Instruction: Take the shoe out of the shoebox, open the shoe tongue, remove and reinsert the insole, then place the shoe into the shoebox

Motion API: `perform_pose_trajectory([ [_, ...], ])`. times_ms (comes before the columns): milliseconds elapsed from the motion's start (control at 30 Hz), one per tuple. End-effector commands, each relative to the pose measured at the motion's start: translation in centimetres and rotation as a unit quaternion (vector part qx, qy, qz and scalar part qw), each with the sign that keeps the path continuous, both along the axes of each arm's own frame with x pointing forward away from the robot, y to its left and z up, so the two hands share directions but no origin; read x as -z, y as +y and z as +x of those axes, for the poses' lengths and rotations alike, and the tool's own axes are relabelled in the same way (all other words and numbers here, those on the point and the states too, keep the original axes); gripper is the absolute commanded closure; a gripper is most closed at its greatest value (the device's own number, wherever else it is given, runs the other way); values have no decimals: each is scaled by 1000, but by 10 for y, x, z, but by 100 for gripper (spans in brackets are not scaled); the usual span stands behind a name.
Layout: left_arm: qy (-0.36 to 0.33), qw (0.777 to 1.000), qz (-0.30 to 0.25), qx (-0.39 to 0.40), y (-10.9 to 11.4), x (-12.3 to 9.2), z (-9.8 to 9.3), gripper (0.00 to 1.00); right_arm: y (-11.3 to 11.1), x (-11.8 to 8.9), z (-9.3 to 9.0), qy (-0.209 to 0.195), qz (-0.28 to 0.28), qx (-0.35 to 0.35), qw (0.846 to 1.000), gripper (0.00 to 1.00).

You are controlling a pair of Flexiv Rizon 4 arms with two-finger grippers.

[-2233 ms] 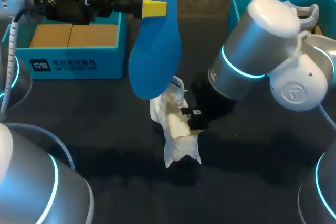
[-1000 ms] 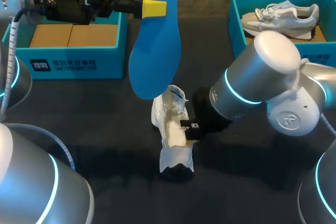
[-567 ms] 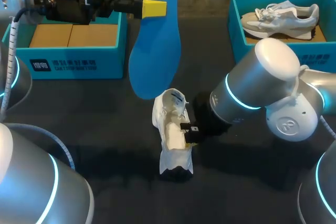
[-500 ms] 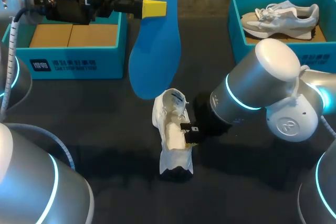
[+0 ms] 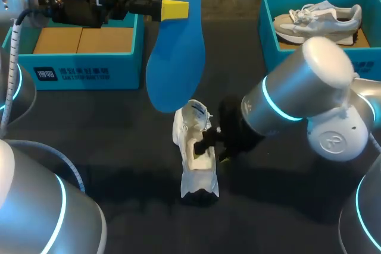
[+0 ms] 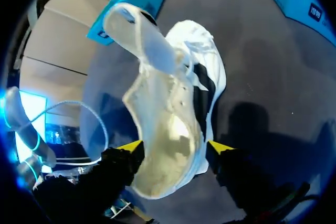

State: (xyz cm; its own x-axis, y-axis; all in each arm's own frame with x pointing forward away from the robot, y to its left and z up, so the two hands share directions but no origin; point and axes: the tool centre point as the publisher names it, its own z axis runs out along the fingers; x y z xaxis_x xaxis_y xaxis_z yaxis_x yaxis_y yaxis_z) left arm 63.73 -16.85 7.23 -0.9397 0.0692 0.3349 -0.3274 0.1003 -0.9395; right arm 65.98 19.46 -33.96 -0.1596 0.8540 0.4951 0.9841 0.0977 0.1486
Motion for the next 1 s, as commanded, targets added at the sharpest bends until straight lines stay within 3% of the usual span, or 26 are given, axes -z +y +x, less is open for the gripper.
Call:
perform_pose_trajectory([
  [33,0,1000,0,1,-1,0,1,100,-28,-19,-1,5,51,13,999,0],
  [100,0,1000,0,1,-1,0,1,100,-36,-25,4,20,88,13,996,0],
  [500,0,1000,0,1,-1,0,1,100,-36,-25,4,20,88,13,996,0],
  [567,0,1000,0,1,-1,0,1,100,-38,-22,6,25,120,25,992,0],
  [633,0,1000,0,1,-1,0,1,100,-41,-29,9,19,160,24,987,0],
  [833,0,1000,0,1,-1,0,1,100,-46,-56,15,9,198,13,980,0],
  [1000,0,1000,0,1,-1,0,1,100,-43,-67,23,14,238,-6,971,0],
])
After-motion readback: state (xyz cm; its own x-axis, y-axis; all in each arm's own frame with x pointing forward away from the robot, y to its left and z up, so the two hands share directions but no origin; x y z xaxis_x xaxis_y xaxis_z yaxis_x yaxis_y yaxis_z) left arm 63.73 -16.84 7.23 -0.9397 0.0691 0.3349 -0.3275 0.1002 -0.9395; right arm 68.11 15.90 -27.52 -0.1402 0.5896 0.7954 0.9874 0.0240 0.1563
